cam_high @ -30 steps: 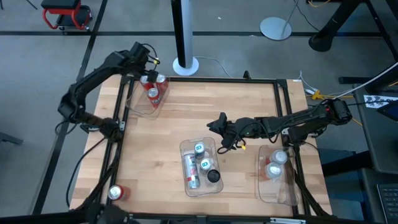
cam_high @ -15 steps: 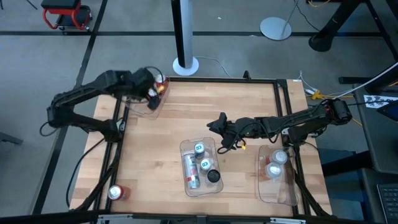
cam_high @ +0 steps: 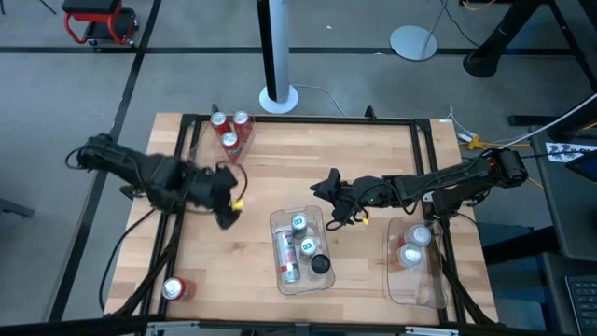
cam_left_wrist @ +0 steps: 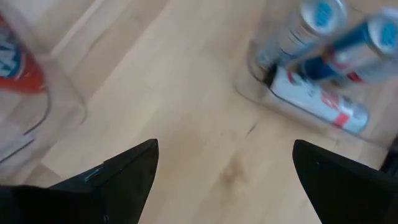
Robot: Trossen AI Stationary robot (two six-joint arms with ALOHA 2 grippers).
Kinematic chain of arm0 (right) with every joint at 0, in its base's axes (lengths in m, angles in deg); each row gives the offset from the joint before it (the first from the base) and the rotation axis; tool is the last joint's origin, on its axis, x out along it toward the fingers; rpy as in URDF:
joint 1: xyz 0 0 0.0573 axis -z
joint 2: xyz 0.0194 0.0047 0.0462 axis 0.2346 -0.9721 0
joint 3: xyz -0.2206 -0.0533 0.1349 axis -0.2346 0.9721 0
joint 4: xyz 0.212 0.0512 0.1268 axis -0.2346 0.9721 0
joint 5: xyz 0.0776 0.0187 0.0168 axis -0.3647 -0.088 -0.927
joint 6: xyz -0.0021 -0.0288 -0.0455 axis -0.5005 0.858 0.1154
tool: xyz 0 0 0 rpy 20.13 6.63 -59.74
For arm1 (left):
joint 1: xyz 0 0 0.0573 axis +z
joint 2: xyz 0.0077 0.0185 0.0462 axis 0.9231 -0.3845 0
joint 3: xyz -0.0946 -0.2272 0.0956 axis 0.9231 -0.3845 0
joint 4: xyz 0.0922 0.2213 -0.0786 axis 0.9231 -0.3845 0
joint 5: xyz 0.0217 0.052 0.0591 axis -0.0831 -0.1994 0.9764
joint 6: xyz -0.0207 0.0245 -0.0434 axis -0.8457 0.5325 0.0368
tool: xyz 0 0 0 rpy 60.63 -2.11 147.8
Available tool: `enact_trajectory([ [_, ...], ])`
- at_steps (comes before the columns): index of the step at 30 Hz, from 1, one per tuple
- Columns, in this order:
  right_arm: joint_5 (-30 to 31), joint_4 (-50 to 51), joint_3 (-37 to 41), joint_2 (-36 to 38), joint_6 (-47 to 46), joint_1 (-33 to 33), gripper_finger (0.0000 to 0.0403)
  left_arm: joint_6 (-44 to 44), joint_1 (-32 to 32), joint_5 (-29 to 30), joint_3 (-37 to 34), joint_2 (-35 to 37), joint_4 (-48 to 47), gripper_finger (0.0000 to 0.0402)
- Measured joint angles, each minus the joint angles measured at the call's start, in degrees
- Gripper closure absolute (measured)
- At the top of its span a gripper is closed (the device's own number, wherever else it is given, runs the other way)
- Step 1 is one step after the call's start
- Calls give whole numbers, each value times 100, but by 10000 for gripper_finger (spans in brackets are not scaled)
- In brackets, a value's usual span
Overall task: Sort soda cans
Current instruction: Put the orange soda can into the top transparent bin
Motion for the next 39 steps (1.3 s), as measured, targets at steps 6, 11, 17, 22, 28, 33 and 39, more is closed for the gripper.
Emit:
enact_trajectory([
  [6,0,2,0,0,-76,0,249,-92,-1088,561,-51,-264,218,43],
  [11,-2,1,1,0,-76,0,249,-201,-1345,732,-227,-375,440,42],
  [17,-2,4,0,-2,-74,0,249,-375,-1460,650,-234,-619,438,15],
  [22,-2,5,0,-1,-74,0,249,-437,-1454,421,-234,-860,443,4],
  [28,-2,14,0,-1,-74,0,249,-694,-1592,-251,-234,-1098,456,2],
  [33,-2,41,1,-2,-74,0,249,-1218,-2121,-878,-234,-1106,524,2],
  [39,0,37,2,0,-74,0,249,-2287,-2929,-1326,-234,-1106,699,2],
])
